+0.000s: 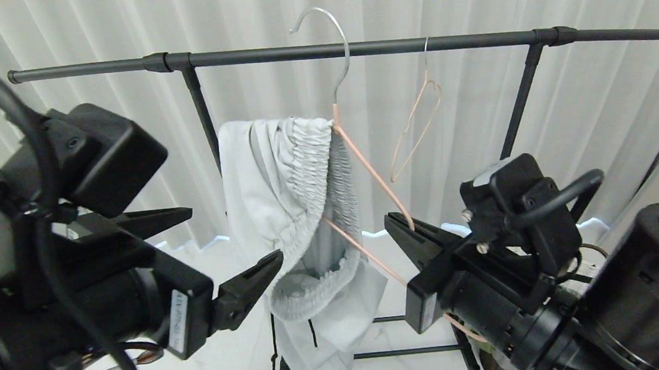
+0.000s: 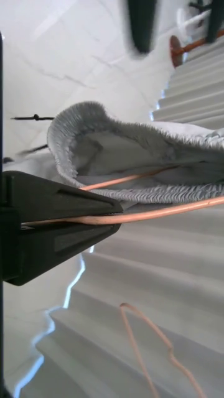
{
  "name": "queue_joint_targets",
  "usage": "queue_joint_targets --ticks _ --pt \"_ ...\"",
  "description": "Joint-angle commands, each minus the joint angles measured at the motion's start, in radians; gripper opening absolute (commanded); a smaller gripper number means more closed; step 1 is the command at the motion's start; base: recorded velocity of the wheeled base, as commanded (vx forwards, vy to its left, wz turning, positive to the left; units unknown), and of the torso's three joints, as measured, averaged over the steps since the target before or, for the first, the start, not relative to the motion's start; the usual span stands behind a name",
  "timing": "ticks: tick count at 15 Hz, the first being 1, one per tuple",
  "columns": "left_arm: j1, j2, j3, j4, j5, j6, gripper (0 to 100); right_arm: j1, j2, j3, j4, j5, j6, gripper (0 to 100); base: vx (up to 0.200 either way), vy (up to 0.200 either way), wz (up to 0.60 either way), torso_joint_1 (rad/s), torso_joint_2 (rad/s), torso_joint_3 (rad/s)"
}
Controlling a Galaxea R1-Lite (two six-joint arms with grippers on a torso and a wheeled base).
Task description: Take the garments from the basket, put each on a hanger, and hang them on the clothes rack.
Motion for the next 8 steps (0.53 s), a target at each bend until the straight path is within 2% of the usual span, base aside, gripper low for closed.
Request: queue_joint_targets --ticks 1,2,4,5,6,8 --pt "0.047 -0.100 0.029 0.000 -0.060 0.060 100 -0.001 -0.080 0.083 -0.002 0.006 -0.002 0 0.000 0.000 0.00 0.000 0.00 0.000" --pt "0.121 -0.129 0.041 0.000 -0.155 0.141 100 0.007 -0.137 0.163 -0.002 0.010 -0.006 0 0.000 0.000 0.00 0.000 0.00 0.000" --pt "0.230 -0.126 0.058 -0.009 -0.287 0.269 100 0.050 -0.203 0.260 -0.002 0.025 -0.020 0 0.000 0.000 0.00 0.000 0.00 0.000" --pt "0.251 -0.122 0.059 -0.017 -0.325 0.296 100 0.062 -0.217 0.281 0.000 0.025 -0.026 0 0.000 0.000 0.00 0.000 0.00 0.000" --pt "0.290 -0.097 0.064 -0.046 -0.440 0.365 100 0.102 -0.240 0.326 -0.002 0.025 -0.034 0 0.000 0.000 0.00 0.000 0.00 0.000" --pt "0.303 -0.065 0.078 -0.076 -0.564 0.462 100 0.170 -0.251 0.366 -0.002 0.025 -0.034 0 0.000 0.000 0.00 0.000 0.00 0.000"
